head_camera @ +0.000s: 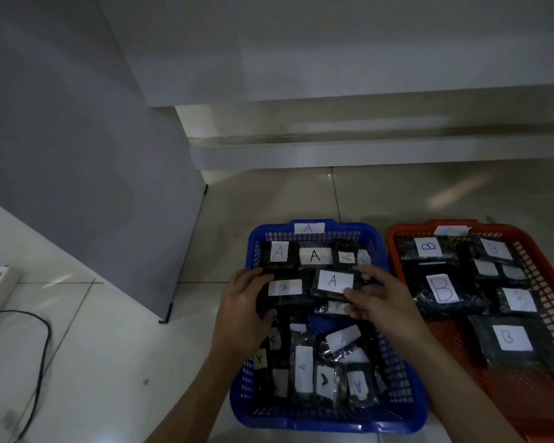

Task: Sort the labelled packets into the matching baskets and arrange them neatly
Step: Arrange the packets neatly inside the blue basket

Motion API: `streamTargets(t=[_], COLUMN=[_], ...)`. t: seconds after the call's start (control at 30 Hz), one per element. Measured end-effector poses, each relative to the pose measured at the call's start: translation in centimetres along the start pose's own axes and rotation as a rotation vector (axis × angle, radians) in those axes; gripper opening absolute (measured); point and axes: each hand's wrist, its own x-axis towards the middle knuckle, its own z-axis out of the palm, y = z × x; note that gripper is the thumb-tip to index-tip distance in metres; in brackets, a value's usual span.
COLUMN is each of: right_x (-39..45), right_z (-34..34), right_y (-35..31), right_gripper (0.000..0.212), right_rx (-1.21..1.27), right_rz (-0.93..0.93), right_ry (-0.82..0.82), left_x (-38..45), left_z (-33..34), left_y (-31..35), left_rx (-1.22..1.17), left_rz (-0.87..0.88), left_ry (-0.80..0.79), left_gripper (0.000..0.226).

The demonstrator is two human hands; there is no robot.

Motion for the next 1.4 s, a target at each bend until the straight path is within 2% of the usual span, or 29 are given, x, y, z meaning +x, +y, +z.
streamTargets(t=[0.23,0.37,0.5,0.63,0.8,0.9,0.97,1.07,1.13,1.2,1.27,1.4], right_x=[6.8,10.7,12.2,12.4,10.9,7.9,5.1,2.1,1.0,0.2,-0.4,-1.0], right_z=[6.0,8.9,9.1,8.9,7.5,5.4,4.3,3.4,3.3,3.4,3.3,1.8], right_y=[-3.4,-3.9,-3.2,-2.4,-2.5,-2.9,-2.6,-0.1,2.2,4.1,5.0,4.7], right_gripper=[0.036,0.044,0.046,0.033,0.028,0.013,0.014,0.018,0.037,0.055,0.05,0.015], right_rx=[-0.091,-0.2,-0.308,-0.326,-0.346,-0.376,-0.485,-0.763,-0.941,-1.047,-0.976,-0.596], right_rz=[-0.04,-0.053,-0.053,-0.105,-0.217,-0.362,-0.401,-0.364,-0.358,-0.347,-0.305,-0.206], right_ry=[-0.046,-0.037,0.053,0.161,0.175,0.076,-0.09,-0.395,-0.512,-0.54,-0.533,-0.457], left_x=[-0.2,-0.3,-0.1,0.1,0.5,0.3,-0.3,-1.7,-2.7,-3.6,-4.2,-4.9], left_z=[0.9,1.1,0.8,0.5,-0.9,-2.1,-2.4,-2.5,-2.3,-2.0,-1.6,-1.2], left_y=[-0.3,-0.5,-0.5,-0.6,-0.1,0.5,1.1,2.5,3.3,3.7,3.7,3.7], left_rx=[0.041,0.026,0.027,0.041,0.039,-0.009,-0.077,-0.172,-0.242,-0.334,-0.387,-0.436], left_rz=[-0.029,-0.033,-0.035,-0.02,0.014,0.054,0.084,0.1,0.064,-0.005,-0.064,-0.121], left_ry=[-0.014,-0.018,-0.016,-0.023,-0.043,-0.017,0.0,-0.044,-0.086,-0.128,-0.176,-0.282], left_gripper=[0.049,0.046,0.046,0.047,0.042,0.022,0.009,0.007,0.011,0.017,0.024,0.039])
